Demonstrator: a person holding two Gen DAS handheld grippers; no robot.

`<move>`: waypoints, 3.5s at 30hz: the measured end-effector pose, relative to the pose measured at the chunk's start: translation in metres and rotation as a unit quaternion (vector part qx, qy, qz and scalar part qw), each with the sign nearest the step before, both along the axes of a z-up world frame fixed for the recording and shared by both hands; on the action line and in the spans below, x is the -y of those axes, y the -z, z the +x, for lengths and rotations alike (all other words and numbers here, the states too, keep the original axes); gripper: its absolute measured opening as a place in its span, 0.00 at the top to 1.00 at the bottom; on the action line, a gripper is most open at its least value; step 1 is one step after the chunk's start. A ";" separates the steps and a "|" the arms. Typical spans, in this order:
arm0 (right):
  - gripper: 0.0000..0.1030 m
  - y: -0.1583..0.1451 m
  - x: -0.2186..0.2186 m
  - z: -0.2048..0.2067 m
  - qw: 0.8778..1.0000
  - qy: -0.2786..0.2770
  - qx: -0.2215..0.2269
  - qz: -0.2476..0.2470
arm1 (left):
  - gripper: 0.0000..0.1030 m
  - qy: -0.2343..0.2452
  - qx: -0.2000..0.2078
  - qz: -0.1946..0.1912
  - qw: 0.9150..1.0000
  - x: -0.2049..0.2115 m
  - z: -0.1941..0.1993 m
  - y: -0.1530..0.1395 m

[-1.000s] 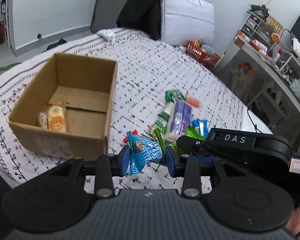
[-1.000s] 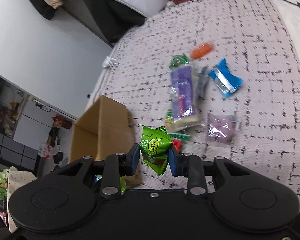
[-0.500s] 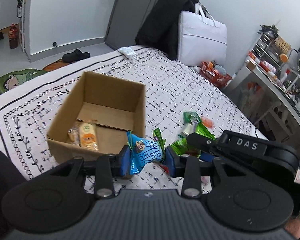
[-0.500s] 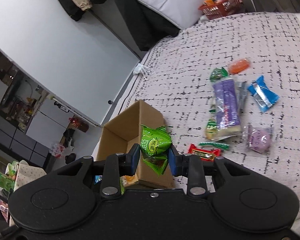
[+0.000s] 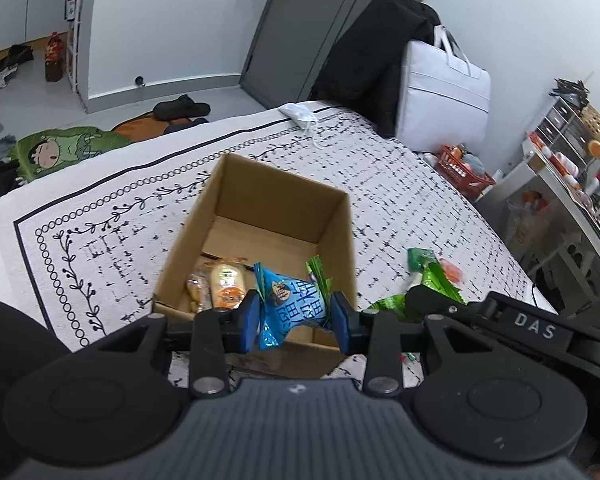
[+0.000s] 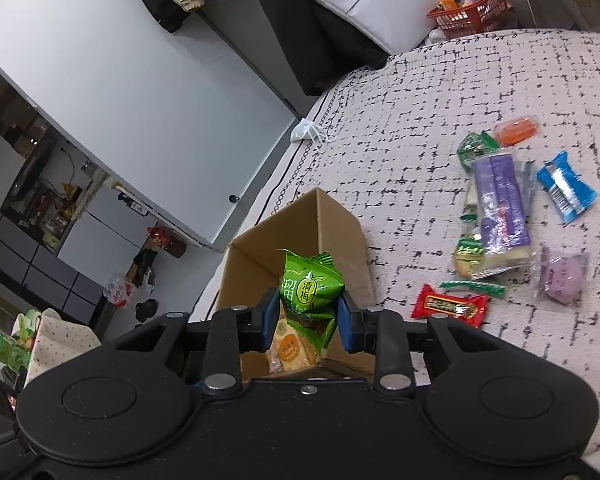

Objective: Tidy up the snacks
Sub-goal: 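Carry the green packet in the right tool while the left tool carries the blue packet to the box, then open the left tool over the box while the right tool releases the green packet inside, then withdraw both open tools up from the box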

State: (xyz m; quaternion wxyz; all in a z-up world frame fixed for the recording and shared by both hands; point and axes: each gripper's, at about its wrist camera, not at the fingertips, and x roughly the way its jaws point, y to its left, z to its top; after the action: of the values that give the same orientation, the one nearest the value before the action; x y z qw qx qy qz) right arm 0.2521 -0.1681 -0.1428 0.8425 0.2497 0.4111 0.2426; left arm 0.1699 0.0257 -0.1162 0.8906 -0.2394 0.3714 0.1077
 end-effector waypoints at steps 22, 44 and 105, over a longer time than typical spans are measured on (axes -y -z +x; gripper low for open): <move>0.70 0.024 -0.055 0.014 0.999 -0.008 -0.034 -0.030 | 0.62 -0.003 -0.017 -0.063 0.998 -0.062 0.023 0.030; 0.57 0.017 -0.056 0.005 0.998 -0.015 -0.034 -0.049 | 0.41 -0.020 -0.034 -0.052 0.998 -0.065 0.012 0.016; 0.03 -0.030 0.102 -0.027 0.997 0.070 0.007 -0.040 | 0.00 0.014 -0.007 0.083 0.996 0.063 -0.032 -0.059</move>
State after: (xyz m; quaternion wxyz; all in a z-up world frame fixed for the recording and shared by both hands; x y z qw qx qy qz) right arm 0.2252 -0.2696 -0.1129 0.8696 0.2427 0.3959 0.1681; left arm 0.1376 -0.0370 -0.0571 0.9061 -0.1586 0.3708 0.1277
